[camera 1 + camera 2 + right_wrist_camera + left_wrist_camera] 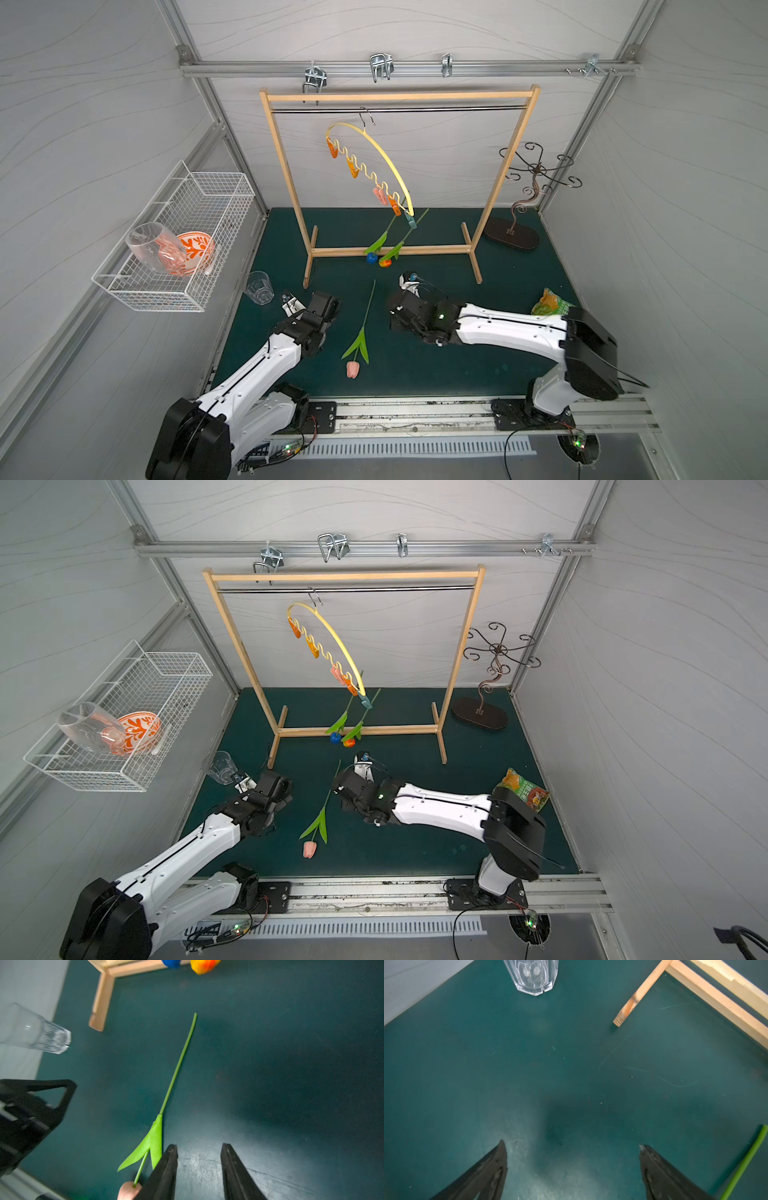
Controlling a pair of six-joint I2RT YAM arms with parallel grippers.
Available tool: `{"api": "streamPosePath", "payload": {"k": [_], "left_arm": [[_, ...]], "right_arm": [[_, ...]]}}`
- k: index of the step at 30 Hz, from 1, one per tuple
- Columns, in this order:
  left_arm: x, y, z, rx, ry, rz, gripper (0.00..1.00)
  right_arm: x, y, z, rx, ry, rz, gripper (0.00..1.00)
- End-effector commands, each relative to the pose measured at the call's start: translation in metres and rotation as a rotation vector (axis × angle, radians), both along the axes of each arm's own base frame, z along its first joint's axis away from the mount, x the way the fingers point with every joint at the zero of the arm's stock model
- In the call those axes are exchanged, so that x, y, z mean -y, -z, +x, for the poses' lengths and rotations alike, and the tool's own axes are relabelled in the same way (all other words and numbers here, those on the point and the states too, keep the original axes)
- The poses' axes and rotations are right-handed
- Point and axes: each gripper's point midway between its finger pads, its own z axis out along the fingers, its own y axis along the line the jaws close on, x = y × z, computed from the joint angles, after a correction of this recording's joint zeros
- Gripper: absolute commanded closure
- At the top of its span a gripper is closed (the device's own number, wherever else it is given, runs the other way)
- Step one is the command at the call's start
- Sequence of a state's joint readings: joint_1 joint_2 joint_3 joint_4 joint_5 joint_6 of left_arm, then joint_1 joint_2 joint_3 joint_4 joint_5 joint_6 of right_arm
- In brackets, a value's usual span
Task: Dry the flowers on a clothes hanger
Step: Clamp the flower onto the hanger, then pick up the flower at the center of the board.
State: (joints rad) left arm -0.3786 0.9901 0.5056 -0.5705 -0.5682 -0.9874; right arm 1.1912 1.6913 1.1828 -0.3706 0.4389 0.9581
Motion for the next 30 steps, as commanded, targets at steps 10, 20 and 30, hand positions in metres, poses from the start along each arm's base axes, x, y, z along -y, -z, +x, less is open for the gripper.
{"api": "streamPosePath", "payload": {"k": [10,20,30], "left_arm": [[-0.004,-0.017,0.012,0.159,-0.044,-0.046,0.0],[-0.007,-0.01,0.011,0.143,-0.069,-0.045,0.0],[-0.006,-0.009,0.012,0.128,-0.065,-0.047,0.0]], "right_arm": [[-0.081,0.073,0.01,-0.183,0.03,-0.069,0.63],[-0.097,0.1,0.014,-0.234,0.053,-0.072,0.68],[-0.094,0.106,0.007,-0.254,0.067,-0.076,0.88]]}}
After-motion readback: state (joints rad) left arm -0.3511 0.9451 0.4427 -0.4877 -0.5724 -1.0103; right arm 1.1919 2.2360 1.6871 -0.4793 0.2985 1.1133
